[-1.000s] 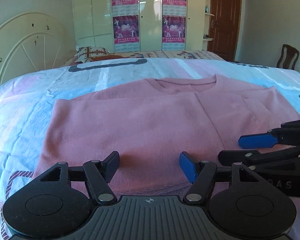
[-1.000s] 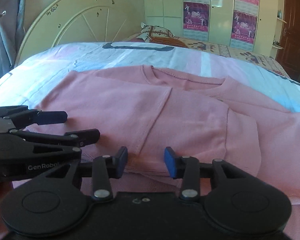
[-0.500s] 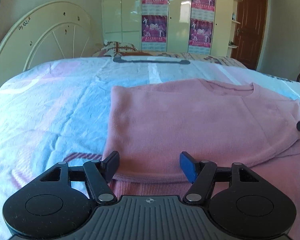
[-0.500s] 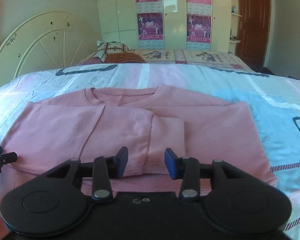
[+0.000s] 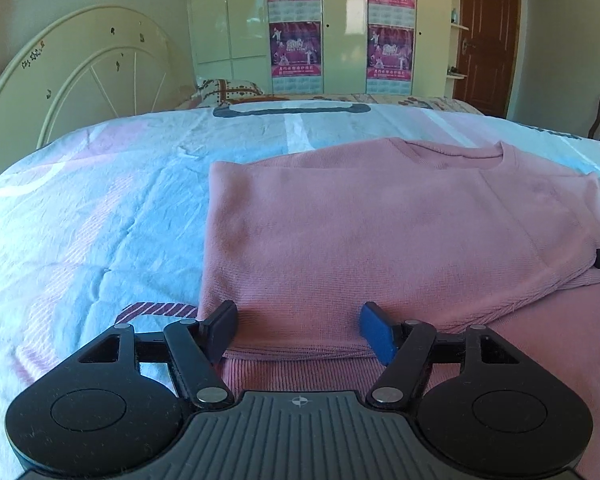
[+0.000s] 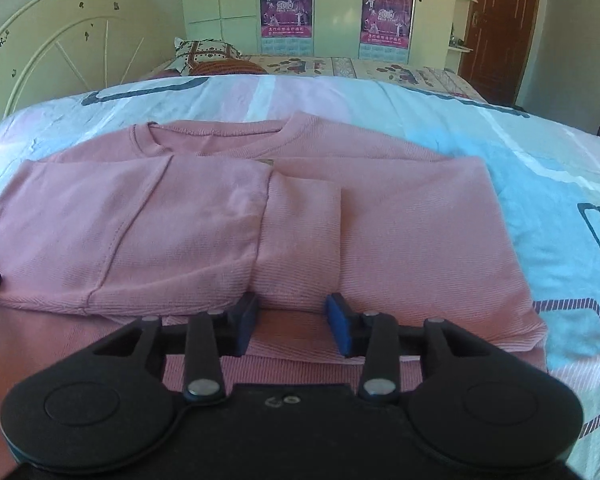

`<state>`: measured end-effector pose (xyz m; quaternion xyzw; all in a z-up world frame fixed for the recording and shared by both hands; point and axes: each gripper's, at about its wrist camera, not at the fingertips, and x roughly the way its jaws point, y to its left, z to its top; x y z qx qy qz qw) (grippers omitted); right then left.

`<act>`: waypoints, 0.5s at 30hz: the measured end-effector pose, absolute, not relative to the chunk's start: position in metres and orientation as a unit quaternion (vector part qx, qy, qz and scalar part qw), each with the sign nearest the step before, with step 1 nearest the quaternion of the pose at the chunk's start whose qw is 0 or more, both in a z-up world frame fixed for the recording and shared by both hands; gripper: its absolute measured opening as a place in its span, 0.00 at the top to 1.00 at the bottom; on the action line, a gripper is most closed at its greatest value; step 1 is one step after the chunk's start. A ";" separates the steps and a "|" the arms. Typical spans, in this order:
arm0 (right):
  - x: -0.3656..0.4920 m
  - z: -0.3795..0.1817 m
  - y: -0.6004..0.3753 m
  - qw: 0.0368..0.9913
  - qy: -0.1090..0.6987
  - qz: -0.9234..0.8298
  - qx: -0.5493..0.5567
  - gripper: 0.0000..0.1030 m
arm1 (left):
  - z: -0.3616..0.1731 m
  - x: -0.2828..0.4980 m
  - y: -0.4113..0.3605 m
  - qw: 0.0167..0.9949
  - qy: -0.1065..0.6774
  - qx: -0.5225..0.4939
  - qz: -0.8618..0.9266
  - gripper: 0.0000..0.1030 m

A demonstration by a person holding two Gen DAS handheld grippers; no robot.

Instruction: Fold small clothes

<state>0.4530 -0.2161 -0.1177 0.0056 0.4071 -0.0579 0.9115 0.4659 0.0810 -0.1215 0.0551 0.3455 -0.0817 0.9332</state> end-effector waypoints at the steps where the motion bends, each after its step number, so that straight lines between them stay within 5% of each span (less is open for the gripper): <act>1: 0.453 -0.118 -0.216 0.912 0.407 -0.059 0.008 0.62 | -0.121 0.466 0.081 0.933 0.346 0.055 -0.081 0.33; 15: 0.455 -0.118 -0.214 0.908 0.414 -0.063 -0.006 0.62 | -0.122 0.464 0.076 0.934 0.346 0.060 -0.067 0.33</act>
